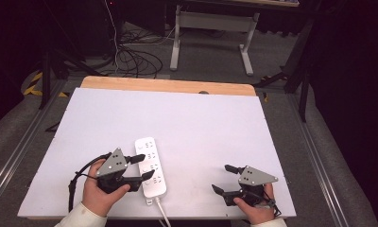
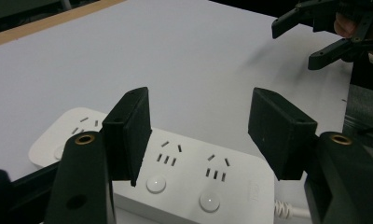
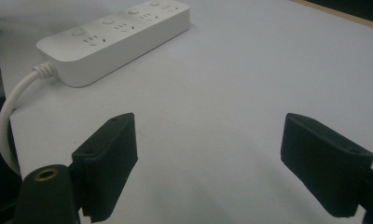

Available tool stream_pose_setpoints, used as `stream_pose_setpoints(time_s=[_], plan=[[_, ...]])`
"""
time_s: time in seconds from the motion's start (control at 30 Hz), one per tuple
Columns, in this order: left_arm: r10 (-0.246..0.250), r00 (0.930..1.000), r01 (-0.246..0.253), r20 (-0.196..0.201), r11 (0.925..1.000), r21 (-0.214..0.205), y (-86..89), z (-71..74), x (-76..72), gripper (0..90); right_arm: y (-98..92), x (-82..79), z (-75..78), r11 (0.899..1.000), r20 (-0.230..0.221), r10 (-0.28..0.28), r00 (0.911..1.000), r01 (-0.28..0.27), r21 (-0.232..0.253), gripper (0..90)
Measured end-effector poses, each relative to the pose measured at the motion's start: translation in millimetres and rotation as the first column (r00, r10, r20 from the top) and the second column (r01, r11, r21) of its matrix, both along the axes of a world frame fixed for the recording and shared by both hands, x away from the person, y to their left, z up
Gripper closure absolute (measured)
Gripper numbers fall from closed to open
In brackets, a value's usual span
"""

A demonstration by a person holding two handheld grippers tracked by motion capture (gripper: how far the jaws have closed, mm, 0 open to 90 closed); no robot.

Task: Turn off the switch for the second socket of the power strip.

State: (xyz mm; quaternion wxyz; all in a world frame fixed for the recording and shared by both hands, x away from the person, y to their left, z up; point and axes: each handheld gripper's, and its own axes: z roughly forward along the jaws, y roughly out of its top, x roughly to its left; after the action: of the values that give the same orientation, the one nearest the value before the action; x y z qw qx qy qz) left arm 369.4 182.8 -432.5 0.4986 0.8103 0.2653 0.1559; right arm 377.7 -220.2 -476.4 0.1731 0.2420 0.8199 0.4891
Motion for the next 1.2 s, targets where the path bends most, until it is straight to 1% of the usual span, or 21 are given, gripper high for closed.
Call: stream_pose_setpoints(time_s=[0.13, 0.2, 0.37, 0.4, 0.43, 0.47, 0.53, 0.57, 0.6, 0.63, 0.67, 0.73, 0.77, 0.8, 0.83, 0.9, 0.97, 1.0, 1.03, 1.07, 1.2], plan=[[-0.009, 1.0000, 0.009, 0.001, 1.0000, 0.001, -5.3, -1.2, 2.8, 40.1, -0.1, -0.1, 0.1, 1.000, 0.001, 0.001, 1.0000, -0.001, 0.001, 18.9], [-0.018, 0.9998, 0.018, -0.007, 0.9998, 0.002, -9.8, -2.1, 3.8, 40.3, -0.3, -0.1, 0.3, 1.000, 0.000, -0.002, 1.0000, 0.002, 0.000, 18.9], [-0.013, 0.9999, 0.013, -0.007, 0.9999, 0.006, -10.1, -2.2, 5.4, 41.9, -0.5, 0.0, 0.0, 1.000, -0.001, 0.000, 1.0000, 0.000, 0.002, 18.9], [-0.013, 0.9998, 0.013, -0.015, 0.9999, 0.007, -9.7, -2.6, 6.6, 42.9, -0.5, 0.0, 0.0, 1.000, -0.001, 0.000, 1.0000, 0.000, 0.002, 18.9], [-0.013, 0.9998, 0.013, -0.015, 0.9999, 0.007, -9.7, -2.6, 6.6, 44.7, -0.4, 0.1, -0.1, 1.000, -0.001, 0.001, 1.0000, -0.001, 0.001, 18.9], [-0.004, 0.9996, 0.005, -0.027, 0.9999, 0.016, -8.9, -3.0, 8.7, 47.5, -0.3, 0.0, 0.0, 1.000, -0.001, 0.001, 1.0000, -0.001, 0.001, 18.9], [0.011, 0.9991, -0.011, -0.041, 0.9998, 0.020, -8.3, -3.5, 11.7, 52.0, -0.3, 0.1, 0.0, 1.000, 0.000, 0.001, 1.0000, -0.001, -0.002, 18.9], [0.016, 0.9982, -0.015, -0.057, 0.9997, 0.018, -8.2, -4.0, 13.8, 54.3, -0.2, 0.1, -0.1, 1.000, 0.000, 0.002, 1.0000, -0.002, -0.001, 18.9], [0.016, 0.9982, -0.015, -0.057, 0.9997, 0.018, -8.2, -4.0, 13.8, 57.7, -0.1, 0.2, -0.2, 1.000, -0.001, 0.002, 1.0000, -0.002, -0.001, 18.9], [0.020, 0.9962, -0.018, -0.084, 0.9996, 0.021, -8.4, -4.9, 16.6, 61.2, 0.0, 0.2, -0.3, 1.000, -0.001, 0.002, 1.0000, -0.002, -0.002, 18.9], [0.024, 0.9950, -0.021, -0.097, 0.9995, 0.024, -8.8, -5.6, 17.5, 64.2, 0.1, 0.2, -0.3, 1.000, -0.001, 0.003, 1.0000, -0.003, -0.002, 18.9], [0.018, 0.9937, -0.015, -0.111, 0.9994, 0.033, -9.1, -6.8, 19.0, 71.4, 0.1, 0.2, -0.3, 1.000, -0.001, 0.004, 1.0000, -0.004, -0.001, 18.9], [0.018, 0.9937, -0.015, -0.111, 0.9994, 0.033, -9.1, -6.8, 19.0, 74.2, 0.1, 0.2, -0.3, 1.000, -0.001, 0.004, 1.0000, -0.004, -0.001, 18.9], [0.019, 0.9933, -0.013, -0.114, 0.9986, 0.051, -8.7, -7.5, 20.6, 76.9, -0.3, 0.1, -0.3, 1.000, -0.002, 0.003, 1.0000, -0.003, -0.003, 18.9], [0.023, 0.9919, -0.016, -0.125, 0.9985, 0.052, -8.8, -7.9, 20.6, 79.2, -0.3, 0.2, -0.4, 1.000, -0.004, 0.004, 1.0000, -0.004, -0.002, 19.0], [0.024, 0.9914, -0.017, -0.129, 0.9984, 0.054, -8.5, -8.0, 21.1, 83.7, -0.3, 0.3, -0.6, 1.000, -0.005, 0.006, 1.0000, -0.006, 0.000, 19.2], [0.020, 0.9903, -0.010, -0.138, 0.9975, 0.070, -7.6, -7.9, 22.9, 88.4, -0.3, 0.3, -0.4, 1.000, -0.002, 0.008, 1.0000, -0.008, -0.003, 19.3], [0.020, 0.9879, -0.009, -0.154, 0.9974, 0.071, -7.6, -8.1, 23.5, 89.6, -0.3, 0.2, -0.4, 1.000, -0.002, 0.008, 1.0000, -0.008, -0.003, 19.4], [0.027, 0.9869, -0.014, -0.159, 0.9969, 0.078, -7.7, -8.1, 24.0, 89.8, -0.3, 0.3, -0.5, 1.000, -0.002, 0.008, 1.0000, -0.008, -0.004, 19.5], [0.028, 0.9869, -0.014, -0.159, 0.9959, 0.089, -7.4, -7.9, 24.8, 89.8, -0.4, 0.2, -0.5, 1.000, -0.002, 0.008, 1.0000, -0.008, -0.004, 19.4], [0.036, 0.9853, -0.019, -0.167, 0.9949, 0.099, -8.0, -8.2, 25.8, 89.9, -0.3, 0.2, -0.4, 1.000, -0.002, 0.009, 1.0000, -0.009, -0.004, 19.4]])
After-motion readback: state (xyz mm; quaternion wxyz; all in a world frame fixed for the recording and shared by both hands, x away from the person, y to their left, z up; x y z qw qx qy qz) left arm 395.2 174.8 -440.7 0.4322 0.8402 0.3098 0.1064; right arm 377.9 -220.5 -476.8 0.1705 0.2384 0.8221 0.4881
